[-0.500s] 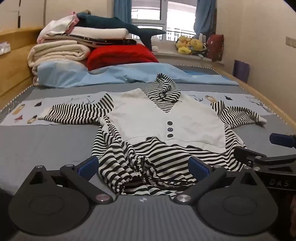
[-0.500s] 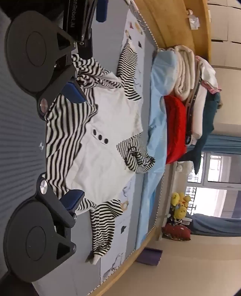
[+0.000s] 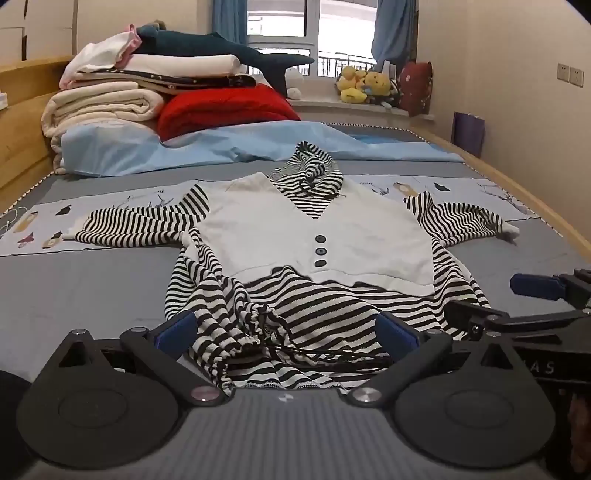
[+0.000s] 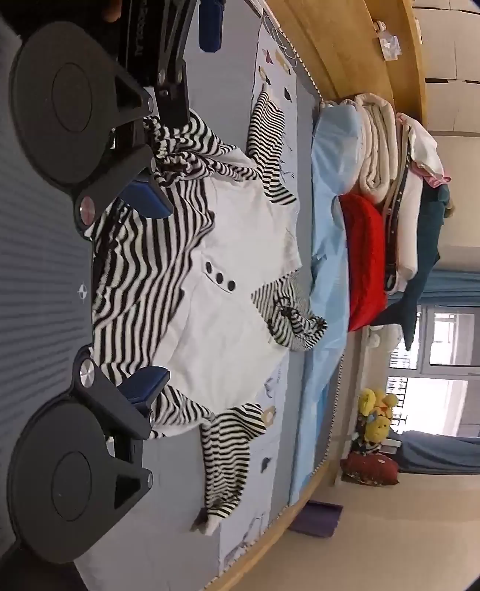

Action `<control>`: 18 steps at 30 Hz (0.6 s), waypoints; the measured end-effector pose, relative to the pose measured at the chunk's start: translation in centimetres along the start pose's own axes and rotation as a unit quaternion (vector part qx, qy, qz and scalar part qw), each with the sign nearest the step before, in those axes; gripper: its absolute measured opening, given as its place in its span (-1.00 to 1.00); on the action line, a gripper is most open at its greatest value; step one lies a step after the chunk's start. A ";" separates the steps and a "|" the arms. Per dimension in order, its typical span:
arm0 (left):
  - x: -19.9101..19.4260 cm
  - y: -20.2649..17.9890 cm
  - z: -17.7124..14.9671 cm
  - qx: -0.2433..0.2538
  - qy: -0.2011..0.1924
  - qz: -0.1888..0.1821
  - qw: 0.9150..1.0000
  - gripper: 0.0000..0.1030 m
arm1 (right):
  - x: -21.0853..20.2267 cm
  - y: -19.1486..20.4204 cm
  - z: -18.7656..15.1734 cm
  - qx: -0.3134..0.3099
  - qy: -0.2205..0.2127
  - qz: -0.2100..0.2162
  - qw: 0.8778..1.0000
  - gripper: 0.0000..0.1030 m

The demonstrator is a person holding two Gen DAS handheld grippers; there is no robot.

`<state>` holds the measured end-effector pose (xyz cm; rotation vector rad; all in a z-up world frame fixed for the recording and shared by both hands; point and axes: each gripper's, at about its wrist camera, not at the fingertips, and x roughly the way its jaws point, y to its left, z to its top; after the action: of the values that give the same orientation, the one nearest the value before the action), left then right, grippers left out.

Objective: Fold small clothes

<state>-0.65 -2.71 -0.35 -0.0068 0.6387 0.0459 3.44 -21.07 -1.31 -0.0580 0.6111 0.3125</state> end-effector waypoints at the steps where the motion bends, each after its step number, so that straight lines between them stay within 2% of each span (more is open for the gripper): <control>1: 0.0 0.0 0.0 -0.002 0.001 -0.001 1.000 0.99 | -0.4 0.0 0.0 0.001 0.002 0.000 1.000 0.70; 18: 0.0 0.8 0.2 -0.014 0.006 -0.002 1.000 0.99 | -0.7 0.5 0.6 -0.010 -0.005 -0.001 1.000 0.71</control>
<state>-0.57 -1.88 -0.16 -0.0359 0.6502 0.0518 3.06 -20.74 -0.41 -0.0761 0.5983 0.3177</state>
